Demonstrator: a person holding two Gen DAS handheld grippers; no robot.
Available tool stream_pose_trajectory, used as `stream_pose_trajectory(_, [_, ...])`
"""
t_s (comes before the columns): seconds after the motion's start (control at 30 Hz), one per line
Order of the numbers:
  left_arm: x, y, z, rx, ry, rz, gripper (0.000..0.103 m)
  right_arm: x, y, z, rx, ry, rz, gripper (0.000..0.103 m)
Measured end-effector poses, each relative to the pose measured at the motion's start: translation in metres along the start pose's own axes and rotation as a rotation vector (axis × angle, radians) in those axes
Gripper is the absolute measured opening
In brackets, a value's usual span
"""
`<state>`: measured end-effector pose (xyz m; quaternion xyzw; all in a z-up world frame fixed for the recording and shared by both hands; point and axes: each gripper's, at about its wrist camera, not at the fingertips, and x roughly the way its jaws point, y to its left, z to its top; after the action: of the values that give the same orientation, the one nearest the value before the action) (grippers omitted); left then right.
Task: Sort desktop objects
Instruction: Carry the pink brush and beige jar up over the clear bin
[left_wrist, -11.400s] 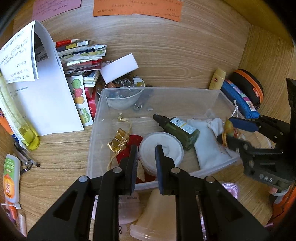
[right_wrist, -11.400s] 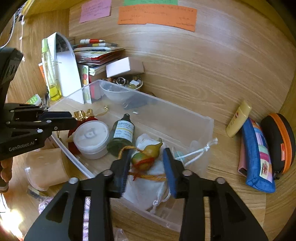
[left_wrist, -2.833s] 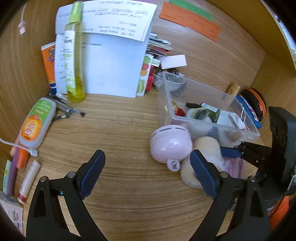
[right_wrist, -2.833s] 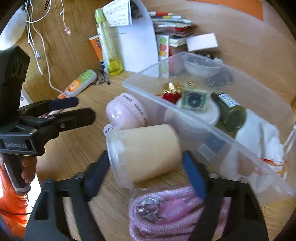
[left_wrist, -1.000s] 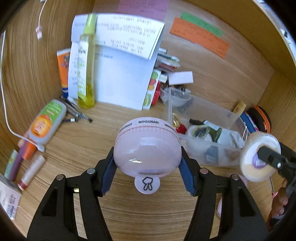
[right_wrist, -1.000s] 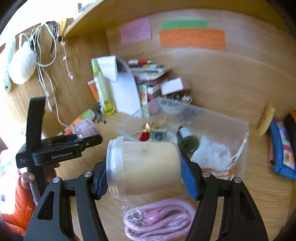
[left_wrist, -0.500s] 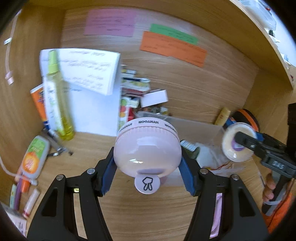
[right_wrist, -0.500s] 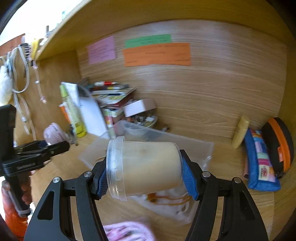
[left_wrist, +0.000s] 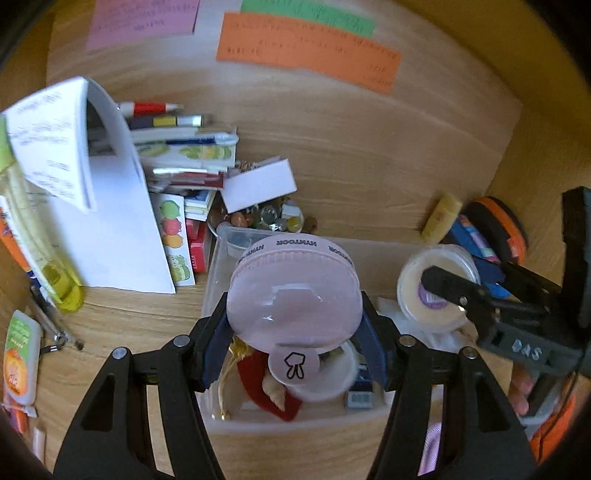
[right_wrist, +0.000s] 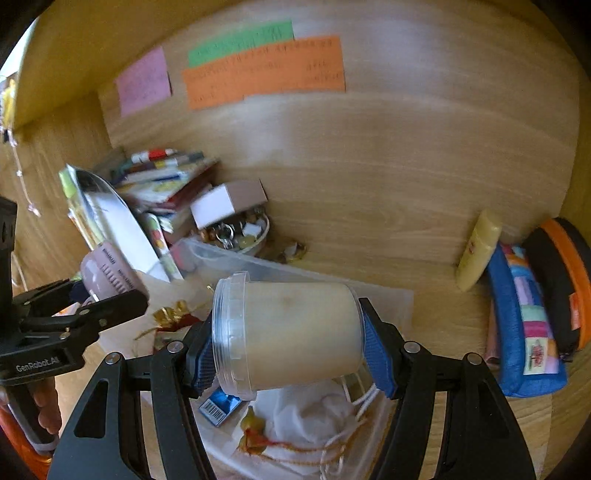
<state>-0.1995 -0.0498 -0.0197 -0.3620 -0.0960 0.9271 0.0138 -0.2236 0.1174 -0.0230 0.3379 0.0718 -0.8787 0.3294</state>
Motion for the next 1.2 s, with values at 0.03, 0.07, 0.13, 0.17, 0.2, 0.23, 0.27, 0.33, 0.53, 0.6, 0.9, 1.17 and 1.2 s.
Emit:
stream_pose_trajectory(0.03, [0.006, 0.000, 0.001, -0.001, 0.006, 0.010, 0.062, 0.006, 0.000, -0.001, 0.005, 0.009, -0.005, 0.063])
stream_pose_trajectory(0.07, [0.013, 0.000, 0.003, -0.003, 0.013, 0.017, 0.062, 0.009, 0.000, -0.002, 0.006, 0.017, -0.010, 0.063])
stream_pose_trajectory(0.13, [0.024, 0.001, 0.004, -0.010, 0.028, 0.019, 0.062, 0.017, 0.000, -0.004, 0.001, 0.036, -0.023, 0.063])
stream_pose_trajectory(0.17, [0.028, 0.000, 0.003, -0.013, 0.037, 0.019, 0.062, 0.019, 0.000, -0.006, 0.000, 0.038, -0.028, 0.063])
stream_pose_trajectory(0.2, [0.034, -0.001, 0.002, -0.013, 0.050, 0.030, 0.062, 0.019, 0.000, -0.007, -0.004, 0.031, -0.034, 0.063])
stream_pose_trajectory(0.23, [0.038, -0.002, 0.001, -0.012, 0.058, 0.036, 0.062, 0.018, 0.001, -0.007, -0.009, 0.030, -0.039, 0.063])
stream_pose_trajectory(0.27, [0.041, -0.002, -0.001, -0.014, 0.067, 0.035, 0.062, 0.017, 0.002, -0.008, -0.015, 0.026, -0.047, 0.063])
stream_pose_trajectory(0.33, [0.043, -0.005, -0.004, 0.004, 0.068, 0.054, 0.062, 0.017, 0.005, -0.010, -0.033, 0.017, -0.067, 0.063])
stream_pose_trajectory(0.53, [0.047, -0.015, -0.008, 0.053, 0.076, 0.077, 0.062, 0.025, 0.015, -0.017, -0.094, 0.034, -0.102, 0.063])
stream_pose_trajectory(0.6, [0.047, -0.017, -0.011, 0.065, 0.064, 0.099, 0.062, 0.026, 0.015, -0.019, -0.100, 0.041, -0.107, 0.063])
stream_pose_trajectory(0.9, [0.043, -0.018, -0.016, 0.091, 0.051, 0.102, 0.070, 0.011, 0.015, -0.017, -0.123, -0.022, -0.147, 0.074])
stream_pose_trajectory(1.17, [0.028, -0.022, -0.014, 0.090, 0.020, 0.073, 0.081, -0.006, 0.018, -0.012, -0.168, -0.066, -0.159, 0.082])
stream_pose_trajectory(1.2, [0.024, -0.022, -0.013, 0.089, 0.014, 0.067, 0.084, -0.010, 0.019, -0.012, -0.176, -0.078, -0.160, 0.082])
